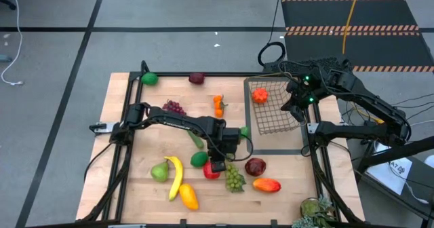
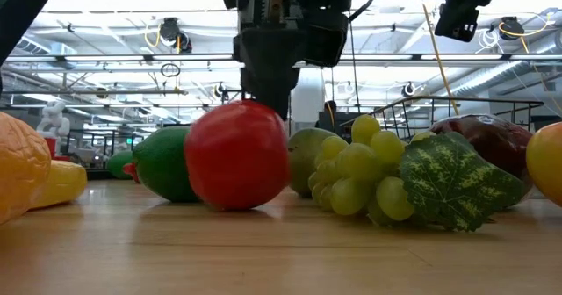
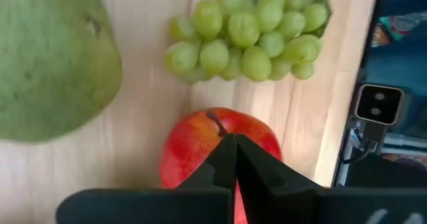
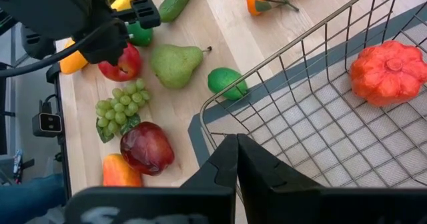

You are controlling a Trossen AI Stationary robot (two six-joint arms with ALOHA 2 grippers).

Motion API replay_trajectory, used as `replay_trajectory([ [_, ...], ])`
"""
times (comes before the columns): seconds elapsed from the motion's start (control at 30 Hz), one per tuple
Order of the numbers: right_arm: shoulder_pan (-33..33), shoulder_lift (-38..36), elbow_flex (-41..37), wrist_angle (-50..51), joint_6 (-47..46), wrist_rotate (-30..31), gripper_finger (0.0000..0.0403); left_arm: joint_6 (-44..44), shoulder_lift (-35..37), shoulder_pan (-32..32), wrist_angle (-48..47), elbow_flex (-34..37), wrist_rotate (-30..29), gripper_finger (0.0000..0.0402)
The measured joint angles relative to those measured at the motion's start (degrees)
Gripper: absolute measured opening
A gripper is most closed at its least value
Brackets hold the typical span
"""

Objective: Build produce basket
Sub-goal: Put the light red apple into the wire basket

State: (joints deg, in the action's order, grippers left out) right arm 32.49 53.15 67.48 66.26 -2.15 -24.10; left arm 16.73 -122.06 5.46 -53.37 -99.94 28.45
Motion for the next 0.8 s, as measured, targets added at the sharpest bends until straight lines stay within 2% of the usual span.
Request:
replay_trajectory([
  [0.3,0.0,0.0,0.0,0.0,1.1,0.0,0.0000,5.0,0.5,2.0,-3.2,0.0,-0.6,0.0004],
  [0.57,0.0,0.0,0.0,0.0,2.5,0.0,0.0000,9.6,5.2,4.4,-4.4,0.0,-0.7,0.0013],
  [0.8,0.0,0.0,0.0,0.1,4.8,0.0,0.0000,15.6,7.4,7.8,-5.7,0.0,-4.4,0.0006],
])
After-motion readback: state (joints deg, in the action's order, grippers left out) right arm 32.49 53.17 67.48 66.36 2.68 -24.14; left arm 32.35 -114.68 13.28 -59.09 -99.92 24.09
